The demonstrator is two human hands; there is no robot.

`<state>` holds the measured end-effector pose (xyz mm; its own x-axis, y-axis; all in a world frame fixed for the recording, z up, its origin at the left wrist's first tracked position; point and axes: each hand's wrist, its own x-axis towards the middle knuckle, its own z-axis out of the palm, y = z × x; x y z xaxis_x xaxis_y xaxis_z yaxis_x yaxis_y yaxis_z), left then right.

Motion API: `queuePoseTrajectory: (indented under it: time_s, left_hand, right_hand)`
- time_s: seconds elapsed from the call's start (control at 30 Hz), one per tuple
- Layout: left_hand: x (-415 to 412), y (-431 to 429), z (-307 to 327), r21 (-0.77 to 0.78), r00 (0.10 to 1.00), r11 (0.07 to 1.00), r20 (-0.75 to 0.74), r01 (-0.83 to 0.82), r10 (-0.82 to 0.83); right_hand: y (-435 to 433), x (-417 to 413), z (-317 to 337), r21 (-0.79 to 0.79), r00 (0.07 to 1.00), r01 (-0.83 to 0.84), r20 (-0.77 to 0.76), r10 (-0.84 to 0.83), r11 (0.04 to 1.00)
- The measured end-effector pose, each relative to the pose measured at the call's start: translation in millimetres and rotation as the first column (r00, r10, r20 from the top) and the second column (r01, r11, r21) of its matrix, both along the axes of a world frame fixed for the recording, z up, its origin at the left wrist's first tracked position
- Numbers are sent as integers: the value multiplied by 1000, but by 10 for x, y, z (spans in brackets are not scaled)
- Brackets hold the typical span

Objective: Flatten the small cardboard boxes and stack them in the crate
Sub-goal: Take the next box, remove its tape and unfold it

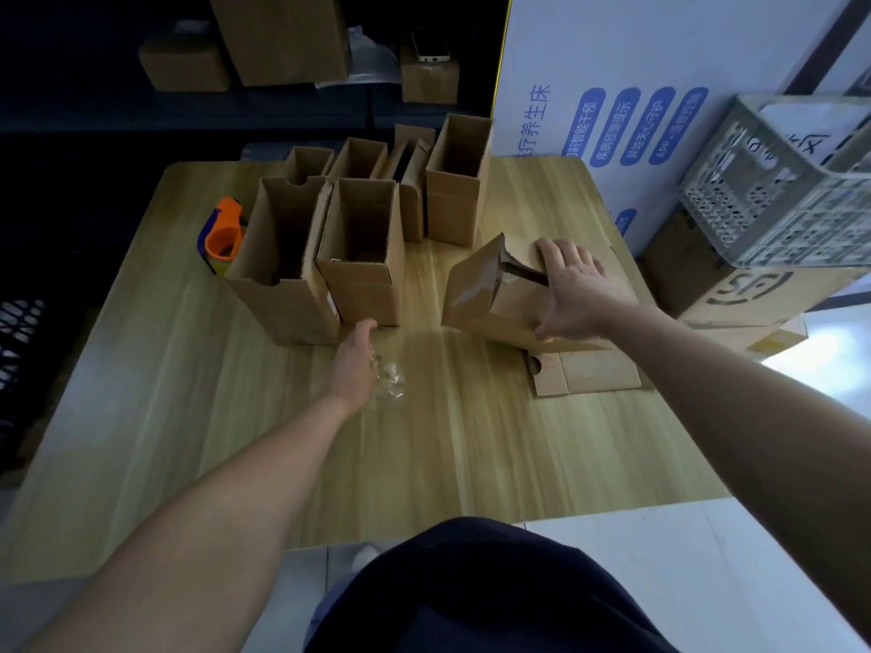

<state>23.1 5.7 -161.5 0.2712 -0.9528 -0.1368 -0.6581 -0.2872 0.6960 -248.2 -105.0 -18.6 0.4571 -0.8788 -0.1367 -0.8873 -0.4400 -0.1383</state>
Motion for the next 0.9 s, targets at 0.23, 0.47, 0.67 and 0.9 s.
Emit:
queuePoseTrajectory:
  time_s: [0.23, 0.47, 0.67, 0.9]
  left_hand:
    - [-15, -42, -250, 159, 976, 983, 181, 91, -120]
    - [96, -44, -175, 346, 925, 912, 221, 221, -308]
    - [191, -100, -78, 351, 996, 933, -71, 79, -58]
    - [59, -165, 247, 298, 996, 954, 67, 38, -60]
  right_hand:
    - [-30, 20, -95, -24, 999, -40, -10, 40, 999]
    - [-74, 110, -143, -26, 997, -78, -27, 77, 997]
    - [-88, 250, -157, -33, 987, -142, -87, 139, 989]
    - [-97, 331, -166, -63, 983, -151, -114, 143, 987]
